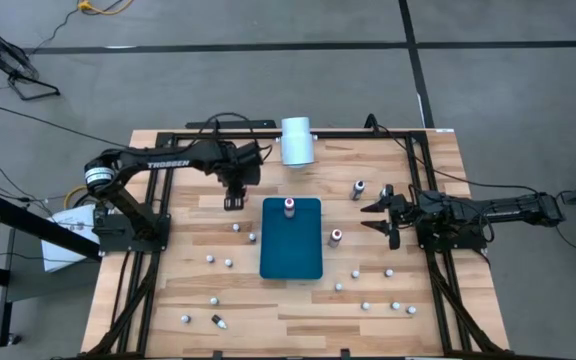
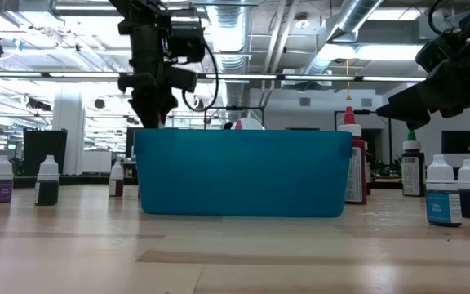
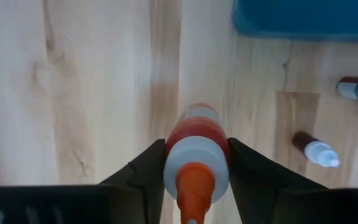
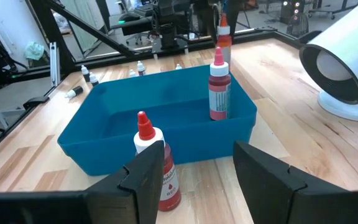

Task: Pick & Place food coloring
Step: Put the large orange food coloring bottle into the blue bin

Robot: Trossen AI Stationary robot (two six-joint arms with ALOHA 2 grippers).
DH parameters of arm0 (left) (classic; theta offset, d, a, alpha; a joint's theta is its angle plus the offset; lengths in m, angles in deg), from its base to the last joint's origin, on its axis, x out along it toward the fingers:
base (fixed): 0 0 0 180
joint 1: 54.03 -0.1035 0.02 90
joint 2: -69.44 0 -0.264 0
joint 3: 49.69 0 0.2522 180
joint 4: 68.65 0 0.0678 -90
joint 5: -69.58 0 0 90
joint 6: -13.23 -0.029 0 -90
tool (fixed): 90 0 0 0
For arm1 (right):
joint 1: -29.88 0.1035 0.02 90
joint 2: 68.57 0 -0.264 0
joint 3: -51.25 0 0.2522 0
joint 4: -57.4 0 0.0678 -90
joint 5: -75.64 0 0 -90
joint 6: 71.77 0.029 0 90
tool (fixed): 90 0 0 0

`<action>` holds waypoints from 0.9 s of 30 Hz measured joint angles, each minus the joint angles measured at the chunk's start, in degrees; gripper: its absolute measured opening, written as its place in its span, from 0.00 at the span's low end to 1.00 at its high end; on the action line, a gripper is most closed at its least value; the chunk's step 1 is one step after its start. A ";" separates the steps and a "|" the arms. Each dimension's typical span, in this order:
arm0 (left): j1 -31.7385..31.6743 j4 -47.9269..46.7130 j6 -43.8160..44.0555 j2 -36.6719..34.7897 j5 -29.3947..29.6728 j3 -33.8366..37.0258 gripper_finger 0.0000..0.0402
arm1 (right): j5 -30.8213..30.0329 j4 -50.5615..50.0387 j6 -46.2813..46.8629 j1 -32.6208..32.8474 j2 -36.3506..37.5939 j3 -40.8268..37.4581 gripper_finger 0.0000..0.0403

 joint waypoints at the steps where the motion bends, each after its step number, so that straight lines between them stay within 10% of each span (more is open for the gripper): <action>1: 0.29 -0.82 0.00 0.00 0.09 -1.05 0.36 | 0.00 -0.01 0.00 0.00 0.00 0.00 0.46; 27: 8.78 -18.86 4.65 -0.07 4.84 -21.58 0.36 | 0.00 -0.01 0.00 0.00 0.00 0.00 0.46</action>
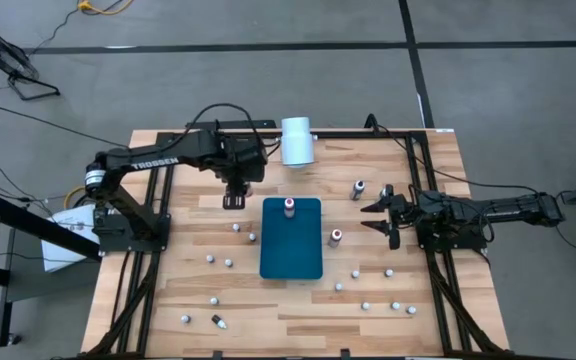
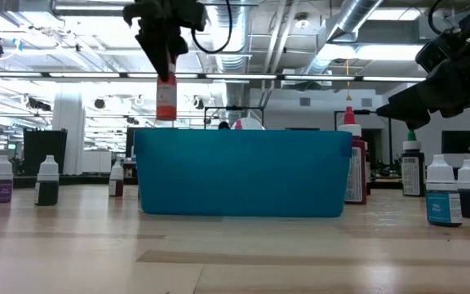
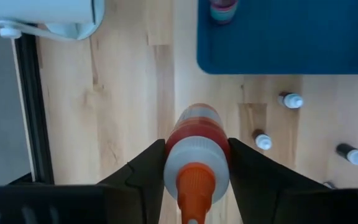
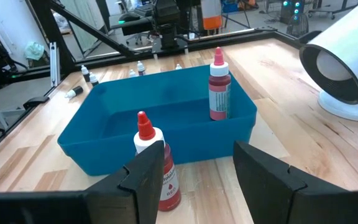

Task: Pick & Place food coloring
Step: Put the large orange food coloring bottle into the blue bin

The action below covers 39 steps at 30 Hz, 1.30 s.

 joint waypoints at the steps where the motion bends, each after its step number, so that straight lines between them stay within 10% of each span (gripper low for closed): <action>1: 0.45 0.12 0.24 0.00 -0.01 -0.10 0.36 | 0.00 0.00 -0.01 0.02 0.00 0.00 0.46; 39: 8.36 2.69 0.29 16.22 -1.43 -14.88 0.37 | -0.02 0.04 0.00 0.02 0.00 0.00 0.46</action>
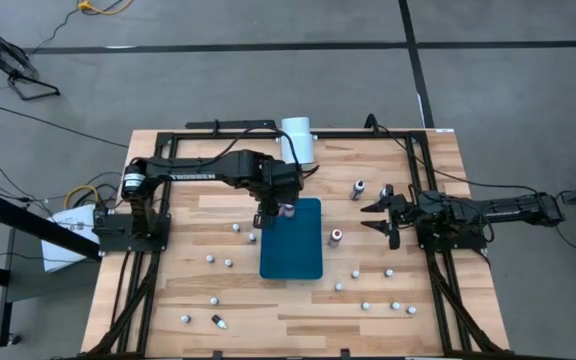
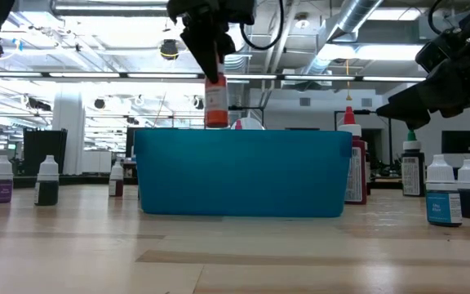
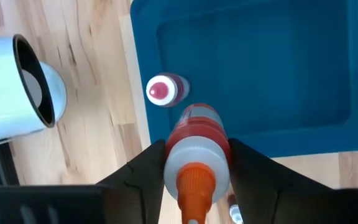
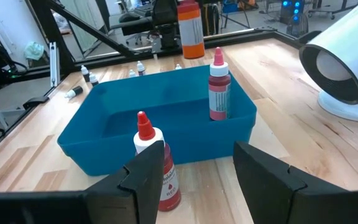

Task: Pick & Place food coloring
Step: Put the large orange food coloring bottle into the blue bin

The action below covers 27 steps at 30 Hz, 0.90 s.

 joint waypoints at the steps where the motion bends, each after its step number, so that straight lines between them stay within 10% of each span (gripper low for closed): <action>1: 0.00 -0.19 0.00 0.00 0.00 0.00 0.37 | 0.00 -0.01 0.00 0.00 0.00 0.00 0.46; 27: -1.06 3.46 -0.09 4.83 0.15 3.97 0.37 | 0.00 0.01 -0.01 0.00 0.02 0.00 0.46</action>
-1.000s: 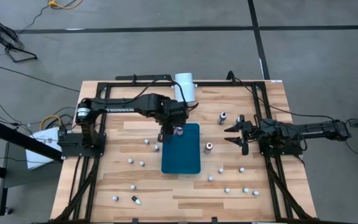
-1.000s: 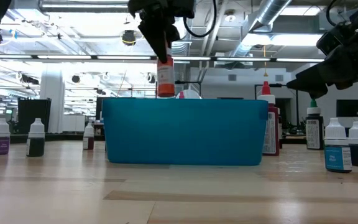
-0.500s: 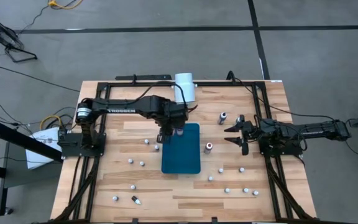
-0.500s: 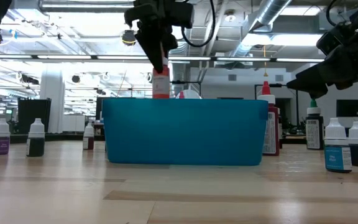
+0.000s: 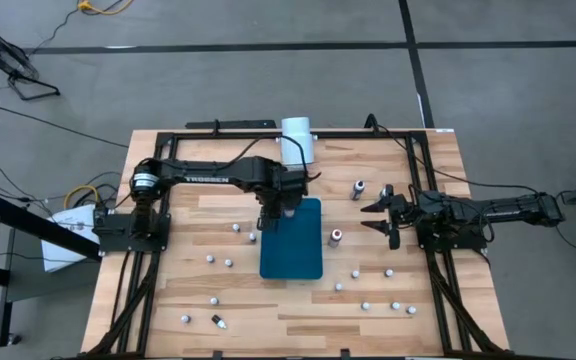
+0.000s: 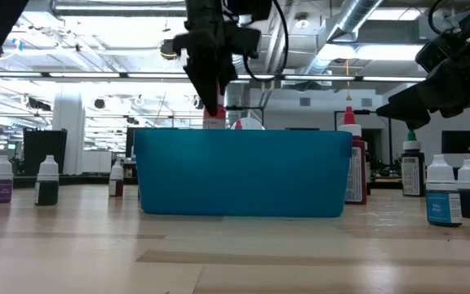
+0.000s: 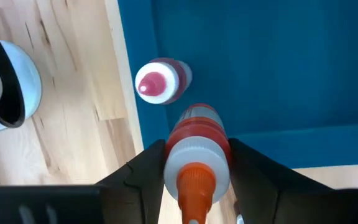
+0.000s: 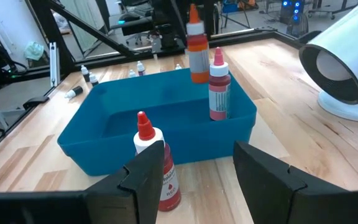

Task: Pick & Place food coloring
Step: Put the large orange food coloring bottle into the blue bin

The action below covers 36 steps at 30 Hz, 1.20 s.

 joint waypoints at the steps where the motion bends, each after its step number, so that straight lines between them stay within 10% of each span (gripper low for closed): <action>1: -0.14 0.07 0.04 0.35 0.01 0.09 0.37 | 0.00 0.00 0.01 0.00 0.00 0.00 0.46; 36: -3.45 13.94 0.20 -3.15 -1.68 13.03 0.37 | 0.00 -0.01 0.01 -0.01 0.00 0.00 0.46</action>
